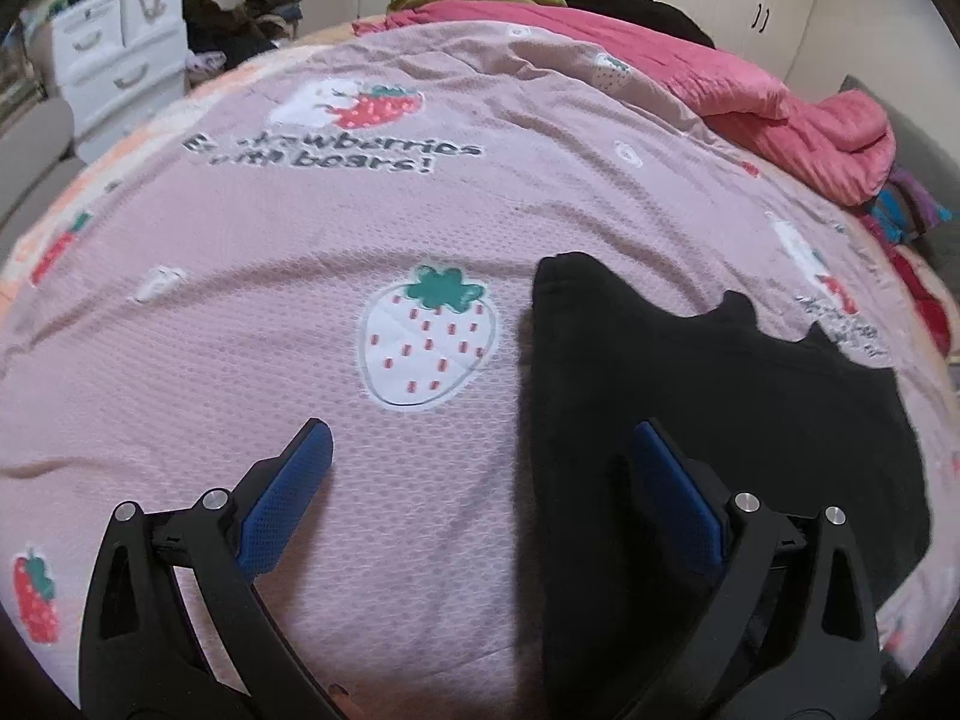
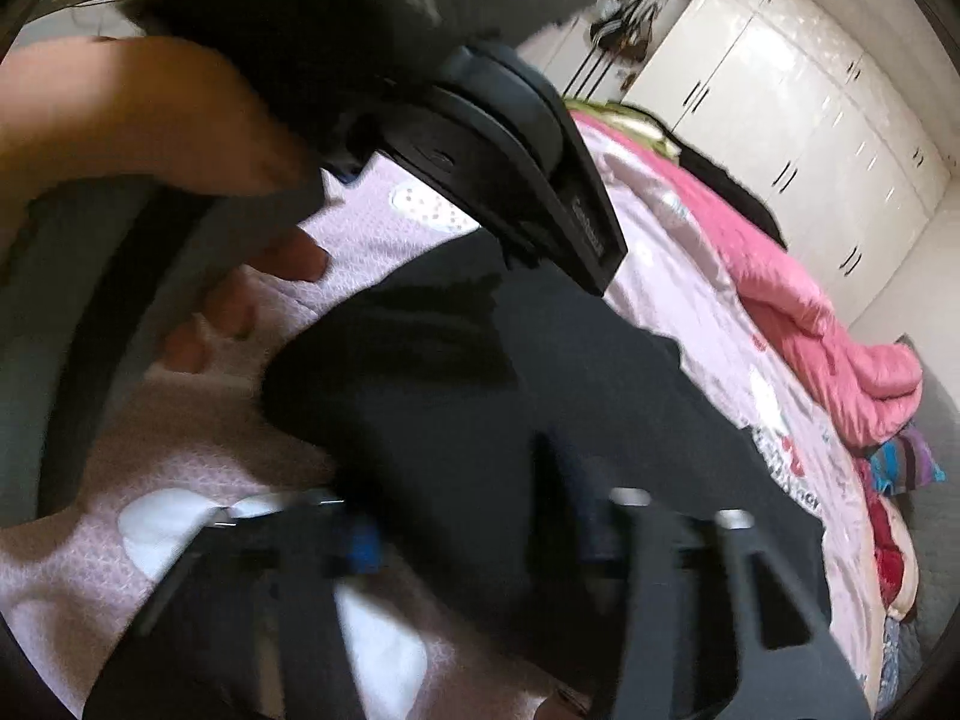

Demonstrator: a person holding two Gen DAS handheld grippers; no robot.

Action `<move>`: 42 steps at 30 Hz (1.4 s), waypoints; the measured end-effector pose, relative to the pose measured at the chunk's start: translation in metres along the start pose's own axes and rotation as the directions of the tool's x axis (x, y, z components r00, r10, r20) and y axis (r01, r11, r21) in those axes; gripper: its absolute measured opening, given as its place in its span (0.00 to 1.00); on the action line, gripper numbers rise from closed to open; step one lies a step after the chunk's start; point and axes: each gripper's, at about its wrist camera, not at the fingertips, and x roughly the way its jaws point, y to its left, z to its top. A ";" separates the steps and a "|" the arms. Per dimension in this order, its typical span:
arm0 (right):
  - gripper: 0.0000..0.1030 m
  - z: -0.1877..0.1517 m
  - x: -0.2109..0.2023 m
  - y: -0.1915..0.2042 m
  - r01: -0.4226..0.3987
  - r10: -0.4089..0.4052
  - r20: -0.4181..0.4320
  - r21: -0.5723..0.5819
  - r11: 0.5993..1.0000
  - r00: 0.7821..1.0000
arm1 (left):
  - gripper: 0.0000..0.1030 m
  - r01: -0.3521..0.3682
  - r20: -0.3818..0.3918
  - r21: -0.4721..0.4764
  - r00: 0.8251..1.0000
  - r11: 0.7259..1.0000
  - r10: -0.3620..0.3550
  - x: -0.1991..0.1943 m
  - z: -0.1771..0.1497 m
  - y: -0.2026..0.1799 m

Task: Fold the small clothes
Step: 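Close both tools side by side on one long edge of the black sweatshirt, then lift the gripped edge with both tools, fold it over the sweatshirt, open both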

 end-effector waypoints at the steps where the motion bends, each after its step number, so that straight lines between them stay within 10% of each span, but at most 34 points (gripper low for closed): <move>1: 0.20 -0.001 -0.004 -0.005 0.000 0.000 0.017 0.023 1.000 1.000 | 0.91 0.011 -0.003 -0.008 1.000 1.000 -0.012 0.000 0.001 0.000; 10: 0.14 -0.011 -0.024 -0.043 -0.057 0.038 0.110 0.174 0.983 0.993 | 0.88 0.173 -0.017 -0.038 0.985 0.984 -0.173 0.001 0.007 -0.020; 14: 0.13 -0.015 -0.037 -0.046 -0.070 0.042 0.141 0.206 0.976 0.989 | 0.39 0.241 -0.039 -0.071 0.969 0.968 -0.245 0.005 0.007 -0.031; 19: 0.12 -0.027 -0.055 -0.054 -0.072 0.028 0.179 0.244 0.967 0.984 | 0.16 0.271 -0.024 -0.040 0.962 0.962 -0.272 -0.007 0.008 -0.052; 42: 0.10 -0.093 -0.107 -0.146 -0.047 -0.090 0.217 0.553 0.832 0.972 | 0.14 0.261 0.017 0.175 0.963 0.949 -0.268 -0.062 0.019 -0.193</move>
